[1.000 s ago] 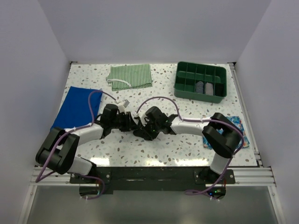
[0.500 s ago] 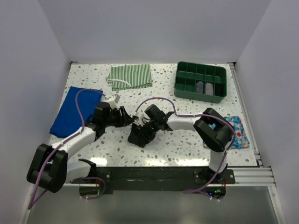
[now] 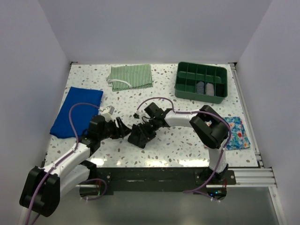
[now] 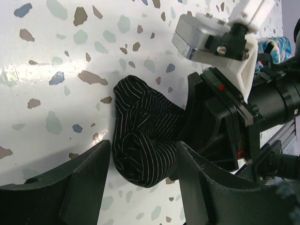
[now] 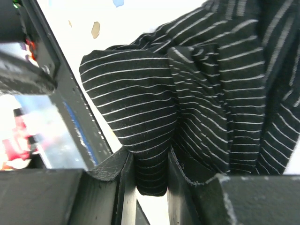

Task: Roll the underwear
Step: Roll the underwear to the center of the board.

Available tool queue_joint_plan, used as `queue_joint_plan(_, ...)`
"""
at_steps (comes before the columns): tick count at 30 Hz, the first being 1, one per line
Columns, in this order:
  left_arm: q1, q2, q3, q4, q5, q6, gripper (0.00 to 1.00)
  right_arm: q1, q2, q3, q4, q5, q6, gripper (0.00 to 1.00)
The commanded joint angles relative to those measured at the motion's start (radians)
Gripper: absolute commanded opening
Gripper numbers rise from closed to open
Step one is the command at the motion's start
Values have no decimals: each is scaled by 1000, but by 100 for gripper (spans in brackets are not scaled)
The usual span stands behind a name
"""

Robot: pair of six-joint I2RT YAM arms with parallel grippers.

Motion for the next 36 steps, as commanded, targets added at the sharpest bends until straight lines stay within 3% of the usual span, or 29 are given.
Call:
queue_joint_plan(1, 8, -16, -27, 66, 32, -26, 63, -24, 70, 12, -66, -6, 74, 1)
queue_joint_plan(16, 6, 89, -92, 177, 106, -31, 66, -47, 97, 21, -36, -38, 106, 3)
queue_joint_plan(25, 5, 210, -152, 343, 140, -69, 67, -48, 94, 20, -28, -43, 108, 4)
queue_joint_plan(28, 5, 239, -151, 361, 123, -60, 61, -48, 90, 14, -14, -49, 114, 4)
queue_joint_plan(31, 5, 268, -148, 370, 108, -62, 45, -48, 82, -3, 10, -55, 132, 5)
queue_joint_plan(36, 5, 305, -154, 386, 89, -68, 34, -48, 65, -37, 95, -82, 185, 7)
